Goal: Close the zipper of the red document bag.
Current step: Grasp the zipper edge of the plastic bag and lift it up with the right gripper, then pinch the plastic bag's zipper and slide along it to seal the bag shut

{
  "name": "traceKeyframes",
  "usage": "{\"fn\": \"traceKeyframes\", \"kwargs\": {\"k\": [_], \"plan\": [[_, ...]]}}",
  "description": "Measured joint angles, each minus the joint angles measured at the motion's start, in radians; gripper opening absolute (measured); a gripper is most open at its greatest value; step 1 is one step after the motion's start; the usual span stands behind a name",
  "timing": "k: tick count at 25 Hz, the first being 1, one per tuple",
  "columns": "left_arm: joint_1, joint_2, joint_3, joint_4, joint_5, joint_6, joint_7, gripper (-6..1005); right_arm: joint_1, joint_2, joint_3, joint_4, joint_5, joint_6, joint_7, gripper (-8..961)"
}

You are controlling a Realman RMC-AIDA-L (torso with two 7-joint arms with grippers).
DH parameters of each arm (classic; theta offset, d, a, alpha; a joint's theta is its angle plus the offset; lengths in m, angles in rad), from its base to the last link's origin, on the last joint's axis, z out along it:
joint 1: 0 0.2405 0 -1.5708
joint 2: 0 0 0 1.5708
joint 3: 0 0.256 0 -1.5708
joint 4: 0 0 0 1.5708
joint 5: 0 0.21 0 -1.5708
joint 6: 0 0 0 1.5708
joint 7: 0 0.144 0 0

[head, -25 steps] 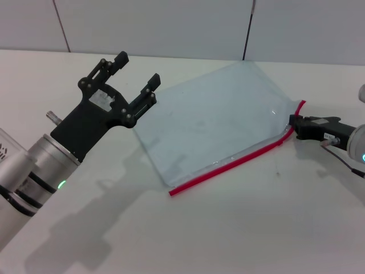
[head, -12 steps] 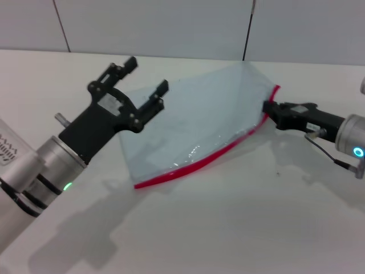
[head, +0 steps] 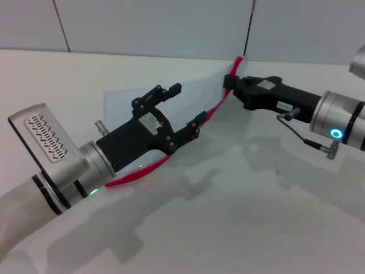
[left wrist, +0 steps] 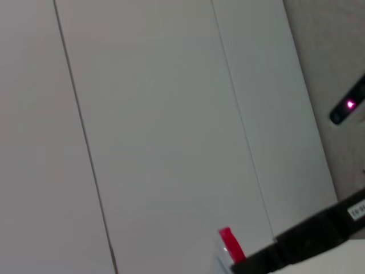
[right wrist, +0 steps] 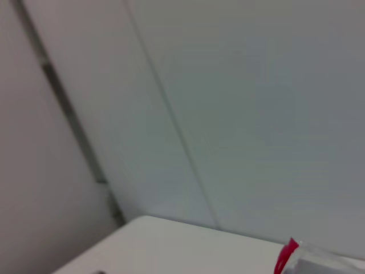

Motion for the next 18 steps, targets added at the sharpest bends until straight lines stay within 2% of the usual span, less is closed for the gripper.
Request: {"fn": "traceKeyframes", "kwargs": {"k": [18], "plan": [[-0.003,0.000,0.000,0.003,0.003,-0.021,0.005,737,0.015,-0.001,-0.033,0.037,-0.016,-0.092,0.001,30]]}}
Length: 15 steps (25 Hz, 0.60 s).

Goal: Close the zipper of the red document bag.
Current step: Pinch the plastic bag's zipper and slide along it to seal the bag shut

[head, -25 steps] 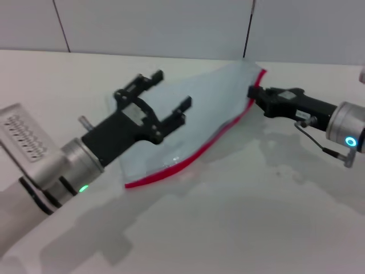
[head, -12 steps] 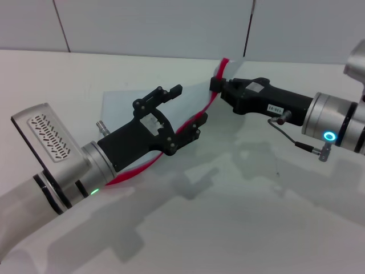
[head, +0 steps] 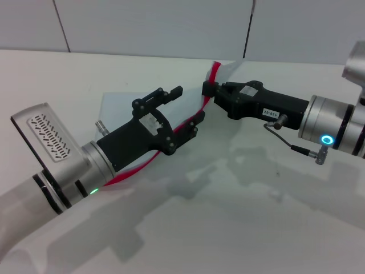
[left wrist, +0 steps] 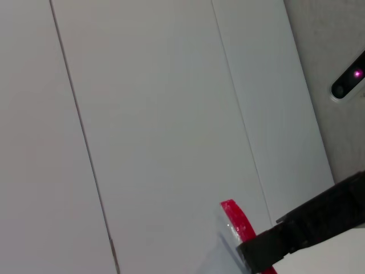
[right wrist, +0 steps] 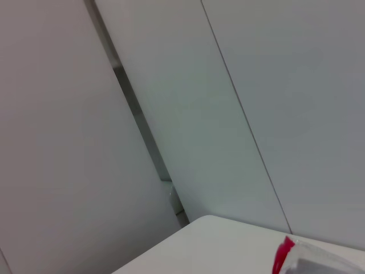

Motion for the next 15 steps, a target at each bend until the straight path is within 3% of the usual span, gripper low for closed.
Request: {"fn": "traceKeyframes", "kwargs": {"k": [7,9,15], "plan": [[0.000,0.000,0.000,0.003,0.003,-0.002,0.000,561,0.000,0.000,0.000,0.002,0.000,-0.003,0.002,37],[0.000,0.000,0.001,0.003,0.005,-0.010,0.000,327,-0.001,0.000,0.000,0.002,0.000,-0.005,0.002,39],[-0.002,0.000,0.002,0.003,0.014,-0.029,0.000,305,-0.001,0.000,0.000,0.003,0.000,-0.014,0.003,45]]}}
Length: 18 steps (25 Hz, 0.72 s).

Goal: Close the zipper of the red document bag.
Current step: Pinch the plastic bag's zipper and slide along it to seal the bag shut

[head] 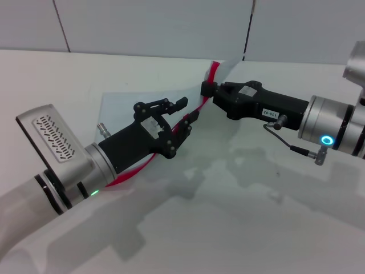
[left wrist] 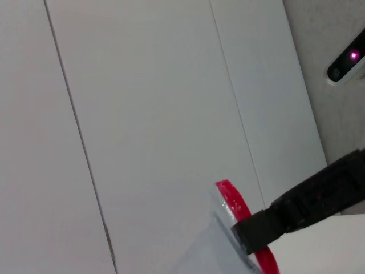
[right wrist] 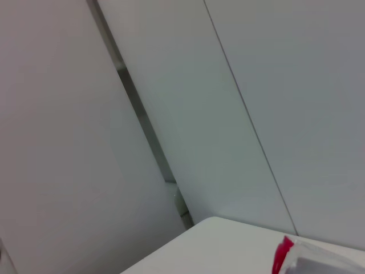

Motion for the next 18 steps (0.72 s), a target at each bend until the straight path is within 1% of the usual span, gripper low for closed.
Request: {"fn": "traceKeyframes", "kwargs": {"k": [11,18], "plan": [[-0.002,0.001,0.000,0.000,0.000,-0.013,-0.006,281,0.002,0.000,-0.001,0.000,-0.002,-0.001,0.000,56],[-0.002,0.000,0.000,-0.004,0.000,-0.026,-0.004,211,0.003,0.000,-0.002,0.002,-0.002,-0.001,-0.002,63]]}}
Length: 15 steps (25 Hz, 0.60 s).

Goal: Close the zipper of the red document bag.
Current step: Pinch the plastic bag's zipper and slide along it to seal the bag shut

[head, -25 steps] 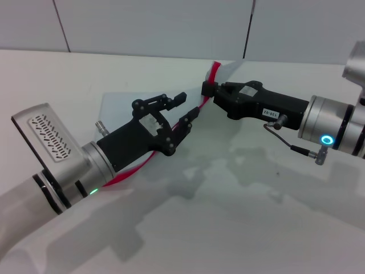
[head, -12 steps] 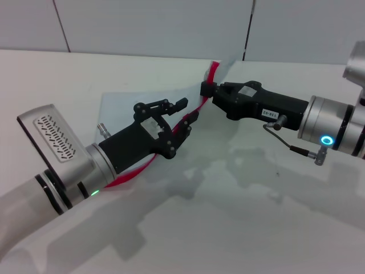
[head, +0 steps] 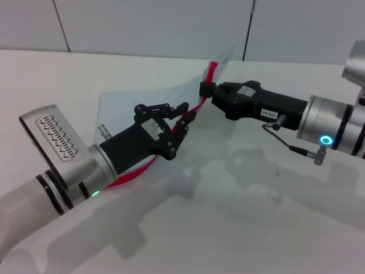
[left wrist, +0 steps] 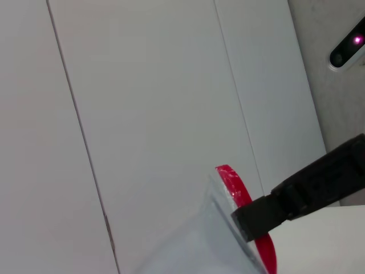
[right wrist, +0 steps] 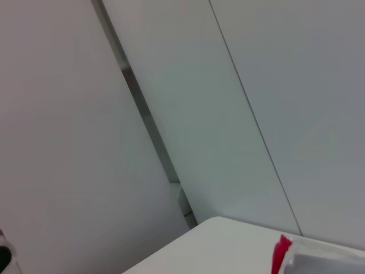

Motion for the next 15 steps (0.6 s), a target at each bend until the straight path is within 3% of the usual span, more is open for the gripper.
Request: {"fn": "traceKeyframes", "kwargs": {"k": [15], "plan": [[0.000,0.000,0.000,0.000,0.000,0.000,-0.005,98,0.001,0.000,-0.011,-0.001,-0.002,0.000,0.002,77]]}}
